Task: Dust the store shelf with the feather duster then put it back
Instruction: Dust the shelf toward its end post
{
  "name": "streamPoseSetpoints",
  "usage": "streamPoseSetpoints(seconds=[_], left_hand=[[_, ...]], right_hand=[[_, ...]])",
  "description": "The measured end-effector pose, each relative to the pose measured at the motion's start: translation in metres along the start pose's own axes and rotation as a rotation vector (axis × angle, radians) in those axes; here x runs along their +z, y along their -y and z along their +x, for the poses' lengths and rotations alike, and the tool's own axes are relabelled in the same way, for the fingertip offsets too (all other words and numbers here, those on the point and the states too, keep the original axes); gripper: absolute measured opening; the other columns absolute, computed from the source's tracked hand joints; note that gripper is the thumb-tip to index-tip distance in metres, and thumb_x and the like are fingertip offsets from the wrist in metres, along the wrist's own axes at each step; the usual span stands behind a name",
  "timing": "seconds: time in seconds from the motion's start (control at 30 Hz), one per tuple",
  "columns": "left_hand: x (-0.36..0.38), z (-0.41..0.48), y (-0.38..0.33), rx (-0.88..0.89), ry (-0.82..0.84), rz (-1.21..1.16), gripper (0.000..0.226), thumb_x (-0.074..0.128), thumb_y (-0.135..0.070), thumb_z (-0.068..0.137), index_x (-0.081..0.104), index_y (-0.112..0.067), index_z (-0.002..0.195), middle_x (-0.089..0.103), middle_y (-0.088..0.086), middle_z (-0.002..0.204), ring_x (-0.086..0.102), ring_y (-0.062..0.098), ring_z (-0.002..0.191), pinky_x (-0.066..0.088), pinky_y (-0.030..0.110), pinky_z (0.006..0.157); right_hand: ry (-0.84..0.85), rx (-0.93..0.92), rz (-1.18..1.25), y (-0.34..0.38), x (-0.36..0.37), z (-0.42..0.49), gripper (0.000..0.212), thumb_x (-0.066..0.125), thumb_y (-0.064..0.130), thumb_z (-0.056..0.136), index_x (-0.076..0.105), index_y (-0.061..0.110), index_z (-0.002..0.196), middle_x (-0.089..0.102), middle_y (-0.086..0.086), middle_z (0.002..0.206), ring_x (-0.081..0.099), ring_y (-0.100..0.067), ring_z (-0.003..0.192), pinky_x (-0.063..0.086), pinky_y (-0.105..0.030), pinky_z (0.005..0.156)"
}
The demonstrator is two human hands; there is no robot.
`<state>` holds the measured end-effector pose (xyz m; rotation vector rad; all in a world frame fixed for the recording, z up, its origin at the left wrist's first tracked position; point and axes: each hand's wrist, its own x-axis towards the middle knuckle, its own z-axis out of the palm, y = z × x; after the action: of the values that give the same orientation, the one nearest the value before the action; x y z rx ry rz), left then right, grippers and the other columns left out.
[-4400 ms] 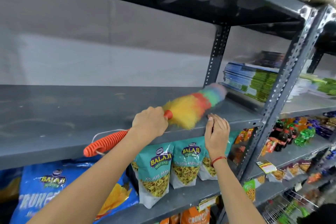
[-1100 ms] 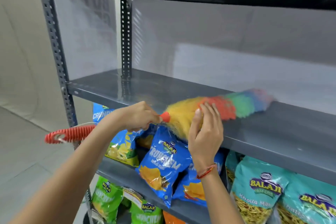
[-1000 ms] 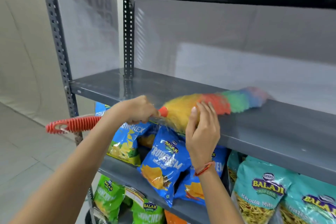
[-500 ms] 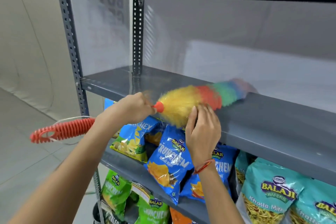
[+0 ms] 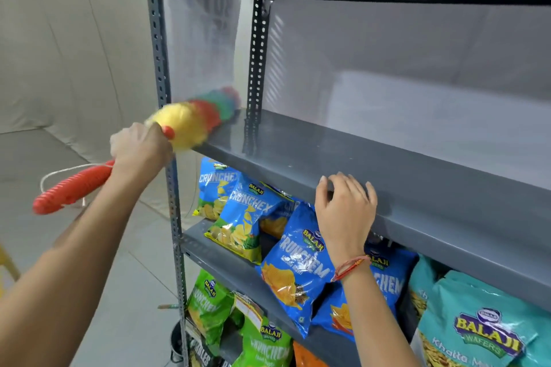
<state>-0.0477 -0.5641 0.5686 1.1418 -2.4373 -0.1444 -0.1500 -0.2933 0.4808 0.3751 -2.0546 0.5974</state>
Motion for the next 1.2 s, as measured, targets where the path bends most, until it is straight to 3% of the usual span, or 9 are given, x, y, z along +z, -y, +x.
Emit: streamPoseSetpoints(seconds=[0.07,0.13,0.23,0.37,0.5,0.7,1.03,1.2], left_hand=[[0.005,-0.006,0.002,0.058,0.021,-0.017,0.033,0.047,-0.026,0.094,0.064,-0.011,0.118,0.065,0.022,0.114,0.063,0.039,0.103,0.049,0.038,0.084],[0.011,-0.01,0.006,0.05,0.147,-0.083,0.036,0.048,-0.037,0.093,0.064,-0.02,0.12,0.065,0.019,0.113,0.062,0.036,0.094,0.05,0.04,0.086],[0.007,-0.003,0.011,0.005,0.234,-0.094,0.039,0.051,-0.041,0.091,0.064,-0.02,0.121,0.064,0.018,0.111,0.053,0.031,0.084,0.051,0.04,0.088],[-0.006,0.011,0.01,-0.064,0.185,-0.012,0.038,0.046,-0.038,0.094,0.057,-0.01,0.119,0.061,0.018,0.117,0.057,0.033,0.099,0.046,0.038,0.088],[0.005,0.025,0.01,-0.114,0.176,0.018,0.043,0.04,-0.039,0.097,0.052,-0.009,0.125,0.058,0.018,0.124,0.056,0.036,0.113,0.044,0.04,0.092],[0.026,0.047,0.006,-0.166,0.171,-0.022,0.041,0.037,-0.033,0.099,0.051,-0.008,0.127,0.058,0.019,0.124,0.054,0.037,0.116,0.043,0.041,0.093],[0.042,0.085,-0.018,-0.122,0.151,-0.012,0.036,0.041,-0.028,0.098,0.055,-0.005,0.123,0.057,0.019,0.126,0.054,0.037,0.118,0.042,0.041,0.097],[0.041,0.087,-0.027,-0.019,0.105,-0.016,0.027,0.047,-0.02,0.095,0.061,-0.003,0.111,0.063,0.019,0.112,0.06,0.037,0.105,0.046,0.042,0.088]], right_hand=[[0.021,-0.019,0.072,0.011,0.006,0.006,0.041,0.039,0.031,0.088,0.07,0.006,0.079,0.074,-0.013,0.095,0.067,-0.029,0.099,0.044,-0.047,0.097],[0.034,-0.041,0.133,0.027,0.014,0.012,0.04,0.04,0.031,0.087,0.071,0.006,0.083,0.074,-0.013,0.097,0.065,-0.03,0.104,0.044,-0.046,0.096],[0.062,-0.08,0.21,0.05,0.027,0.02,0.039,0.04,0.031,0.086,0.071,0.007,0.084,0.074,-0.012,0.097,0.064,-0.03,0.105,0.045,-0.044,0.096],[0.115,-0.111,0.275,0.076,0.043,0.026,0.037,0.041,0.03,0.086,0.07,0.007,0.082,0.074,-0.01,0.091,0.064,-0.03,0.105,0.048,-0.044,0.094],[0.242,-0.138,0.305,0.09,0.062,0.026,0.028,0.052,0.026,0.085,0.068,0.003,0.081,0.073,-0.015,0.089,0.062,-0.036,0.107,0.049,-0.046,0.091],[0.291,-0.165,0.172,0.094,0.077,0.025,0.027,0.072,0.033,0.078,0.067,0.007,0.074,0.074,-0.012,0.084,0.066,-0.034,0.1,0.055,-0.037,0.068],[0.261,-0.148,0.096,0.098,0.082,0.021,0.026,0.071,0.033,0.078,0.066,0.008,0.075,0.074,-0.011,0.086,0.065,-0.035,0.103,0.056,-0.041,0.074],[0.256,-0.181,0.055,0.097,0.082,0.019,0.025,0.077,0.03,0.072,0.068,0.007,0.079,0.074,-0.013,0.086,0.069,-0.034,0.092,0.056,-0.04,0.073]])
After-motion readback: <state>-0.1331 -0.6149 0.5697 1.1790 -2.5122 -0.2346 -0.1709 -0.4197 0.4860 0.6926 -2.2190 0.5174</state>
